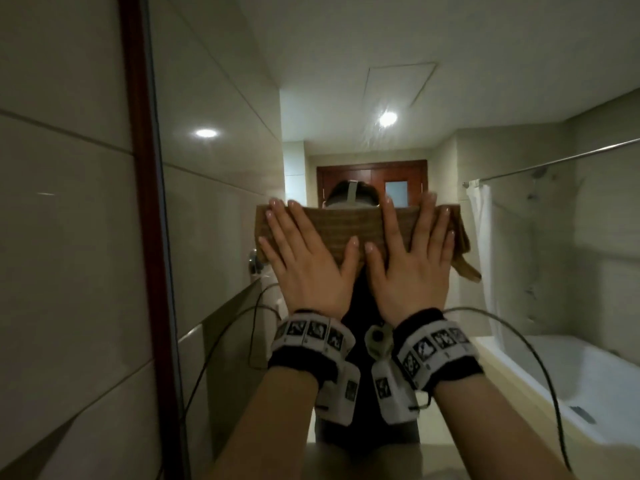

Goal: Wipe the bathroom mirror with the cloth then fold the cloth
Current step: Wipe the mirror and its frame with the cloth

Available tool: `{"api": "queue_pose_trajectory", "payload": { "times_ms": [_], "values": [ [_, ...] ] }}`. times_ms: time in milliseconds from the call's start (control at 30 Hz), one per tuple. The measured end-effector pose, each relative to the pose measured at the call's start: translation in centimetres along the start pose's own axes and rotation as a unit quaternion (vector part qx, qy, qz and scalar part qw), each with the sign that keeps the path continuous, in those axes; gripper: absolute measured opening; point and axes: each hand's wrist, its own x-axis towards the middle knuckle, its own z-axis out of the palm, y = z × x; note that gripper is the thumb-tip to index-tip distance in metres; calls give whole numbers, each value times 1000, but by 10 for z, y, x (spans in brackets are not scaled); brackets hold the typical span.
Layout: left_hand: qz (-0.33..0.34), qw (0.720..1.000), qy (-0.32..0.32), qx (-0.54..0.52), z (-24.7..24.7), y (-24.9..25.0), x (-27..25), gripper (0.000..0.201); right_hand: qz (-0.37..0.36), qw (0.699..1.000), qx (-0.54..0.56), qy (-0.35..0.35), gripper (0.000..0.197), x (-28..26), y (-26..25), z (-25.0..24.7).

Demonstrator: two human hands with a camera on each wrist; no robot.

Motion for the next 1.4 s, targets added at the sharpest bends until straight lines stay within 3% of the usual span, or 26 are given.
{"api": "queue_pose_trajectory", "payload": {
  "times_ms": [133, 233, 333, 533, 633, 767, 900, 967, 1033, 1133, 1267, 1400],
  "values": [
    [11, 997, -58, 47, 27, -14, -88, 98, 20, 998, -13, -59, 63, -83, 37, 18],
    [14, 996, -73, 40, 38, -17, -115, 100, 13, 994, -26, -108, 64, -104, 54, 17],
    [40, 996, -44, 61, 26, 6, -75, 98, -4, 996, -17, -90, 64, -63, 55, 0],
    [51, 998, 5, 42, -15, 88, 78, 99, -3, 1000, -14, 18, 64, 98, 48, -51],
    [39, 998, 30, 25, -13, 100, 84, 98, -21, 999, -11, 31, 64, 114, 51, -56],
    [18, 1000, 12, 16, 8, 88, 25, 97, -23, 999, -3, 30, 65, 62, 65, -41],
    [16, 999, -20, 41, 29, 74, -56, 98, -5, 999, 1, -42, 67, -18, 95, -24],
    [24, 999, -17, 42, 34, 71, -67, 99, -4, 998, 4, -55, 67, -30, 104, -23],
    [41, 997, -29, 58, 28, 76, -51, 100, -12, 999, 3, -48, 66, -17, 107, -28],
    [76, 994, -30, 67, 8, 104, 13, 99, -19, 1000, -13, -15, 64, 47, 101, -49],
    [47, 998, 5, 38, -13, 159, 98, 101, -7, 999, -32, 18, 65, 145, 94, -85],
    [39, 999, 25, 24, -11, 169, 101, 99, -23, 998, -33, 39, 65, 153, 99, -87]
  ]
}}
